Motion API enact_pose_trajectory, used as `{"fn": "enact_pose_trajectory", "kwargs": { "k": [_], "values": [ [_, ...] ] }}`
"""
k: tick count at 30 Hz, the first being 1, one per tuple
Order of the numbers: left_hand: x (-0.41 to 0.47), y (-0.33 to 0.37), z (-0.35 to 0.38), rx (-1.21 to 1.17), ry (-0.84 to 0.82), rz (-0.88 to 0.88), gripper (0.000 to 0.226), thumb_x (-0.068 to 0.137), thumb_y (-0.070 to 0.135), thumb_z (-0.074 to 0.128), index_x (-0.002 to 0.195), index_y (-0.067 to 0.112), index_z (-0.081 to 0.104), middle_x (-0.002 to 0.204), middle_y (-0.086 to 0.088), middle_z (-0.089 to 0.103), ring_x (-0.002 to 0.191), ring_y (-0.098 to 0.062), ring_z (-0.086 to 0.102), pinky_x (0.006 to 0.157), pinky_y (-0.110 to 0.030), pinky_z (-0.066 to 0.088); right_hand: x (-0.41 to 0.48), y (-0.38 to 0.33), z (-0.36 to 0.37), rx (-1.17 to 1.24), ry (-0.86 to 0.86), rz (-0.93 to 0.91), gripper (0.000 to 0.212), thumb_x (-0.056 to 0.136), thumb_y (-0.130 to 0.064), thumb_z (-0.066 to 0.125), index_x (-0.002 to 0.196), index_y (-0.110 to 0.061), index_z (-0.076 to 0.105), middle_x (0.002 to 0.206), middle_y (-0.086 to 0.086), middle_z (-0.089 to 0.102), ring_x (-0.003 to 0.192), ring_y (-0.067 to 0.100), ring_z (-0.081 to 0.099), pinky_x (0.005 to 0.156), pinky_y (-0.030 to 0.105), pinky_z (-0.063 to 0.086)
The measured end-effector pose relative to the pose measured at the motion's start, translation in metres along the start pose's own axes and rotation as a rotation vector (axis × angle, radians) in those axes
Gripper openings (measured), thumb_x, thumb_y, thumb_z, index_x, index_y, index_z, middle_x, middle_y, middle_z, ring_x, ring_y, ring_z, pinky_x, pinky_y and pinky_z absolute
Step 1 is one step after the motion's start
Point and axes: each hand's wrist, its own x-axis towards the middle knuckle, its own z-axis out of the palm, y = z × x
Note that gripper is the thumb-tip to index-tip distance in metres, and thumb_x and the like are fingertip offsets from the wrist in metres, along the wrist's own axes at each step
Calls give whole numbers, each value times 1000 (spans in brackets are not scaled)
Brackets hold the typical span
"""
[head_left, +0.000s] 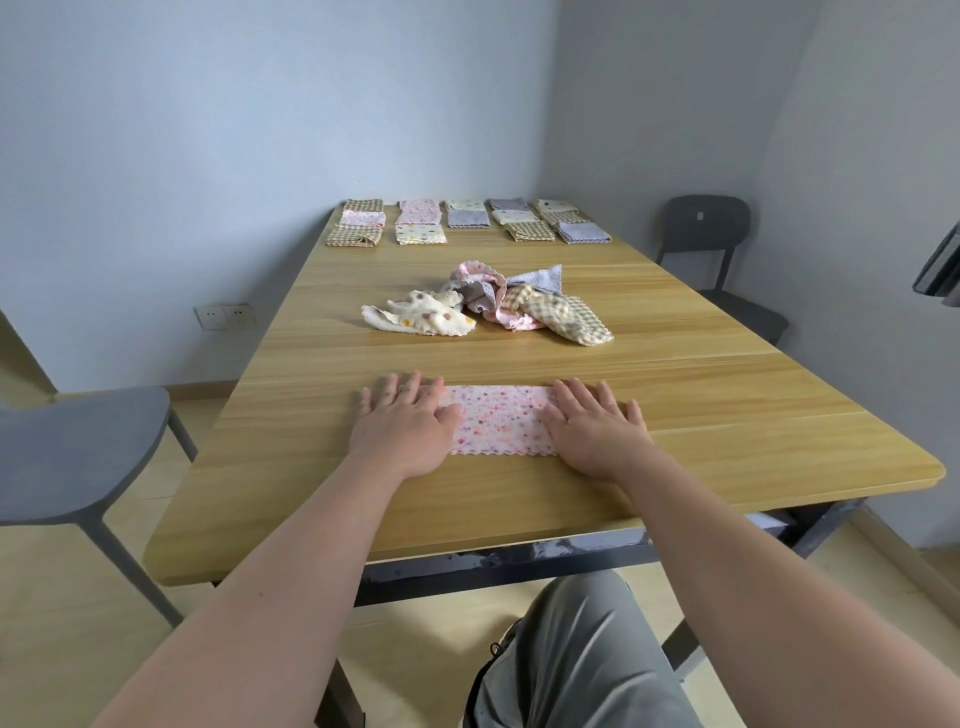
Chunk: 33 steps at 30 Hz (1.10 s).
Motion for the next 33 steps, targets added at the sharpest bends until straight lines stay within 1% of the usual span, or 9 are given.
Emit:
{"fn": "enact_pose_trajectory", "kwargs": {
  "k": [7, 11, 16, 18, 20, 23, 26, 29, 33],
  "values": [
    [0, 10, -6, 59, -39, -50, 62, 105, 53, 3, 161, 30, -8, 168, -4, -15, 155, -27, -16, 124, -51, -12, -2, 8, 5, 63, 126, 15, 71, 104, -59, 11, 162, -19, 4, 170, -3, -1, 156, 18, -5, 126, 45, -2],
    [3, 33, -7, 104, 25, 30, 67, 105, 52, 1, 161, 17, -6, 168, -8, -12, 156, -26, -12, 126, -48, -7, 1, 10, 3, 220, 215, 113, 71, 105, -56, 15, 159, -11, 25, 169, 7, 7, 156, 21, 3, 127, 39, 5],
    [2, 62, 7, 76, 15, 185, 72, 103, 57, 1, 162, 15, -4, 169, -5, -10, 156, -23, -12, 127, -48, -4, -2, 9, 4, 135, 209, 80, 61, 105, -51, 25, 158, -21, 29, 169, 9, 11, 156, 27, 5, 127, 40, 7],
    [3, 60, 9, 60, -2, 191, 74, 103, 59, 1, 162, 16, -4, 169, -4, -10, 156, -22, -12, 127, -48, -3, -1, 9, 4, 163, 218, 79, 54, 105, -49, 31, 154, -27, 39, 168, 9, 17, 156, 29, 8, 127, 41, 9],
    [3, 58, 9, 59, -10, 194, 75, 102, 62, 1, 162, 17, -6, 169, -4, -12, 156, -21, -13, 127, -47, -4, -1, 8, 2, 238, 253, 91, 45, 102, -46, 43, 143, -30, 53, 162, 8, 33, 154, 30, 18, 125, 41, 16],
    [3, 57, 8, 64, -2, 195, 77, 101, 64, 3, 161, 17, -7, 169, -4, -13, 156, -21, -14, 127, -46, -5, 4, 1, -7, 363, 294, 109, 39, 94, -44, 60, 126, -23, 64, 130, 4, 63, 130, 27, 51, 110, 44, 42],
    [1, 58, 8, 44, 3, 193, 83, 98, 70, 4, 162, 18, -6, 169, -3, -13, 156, -21, -13, 126, -45, -8, 7, -9, -18, 440, 283, 85, 31, 93, -40, 63, 116, -19, 63, 110, 3, 66, 103, 24, 62, 86, 41, 55],
    [-2, 58, 5, -9, -15, 198, 102, 86, 86, 0, 162, 19, -5, 170, -4, -10, 156, -21, -12, 126, -47, -7, 9, -17, -27, 565, 292, 64, 17, 99, -27, 53, 114, -18, 53, 103, 4, 65, 86, 20, 64, 61, 31, 53],
    [-2, 60, 3, 7, -52, 217, 136, 61, 106, 8, 161, 16, -10, 170, -7, -10, 156, -24, -12, 126, -51, -4, 7, -24, -33, 599, 347, 8, 23, 103, -18, 44, 127, -16, 44, 100, 7, 63, 79, 21, 62, 53, 30, 48]
  ]
}}
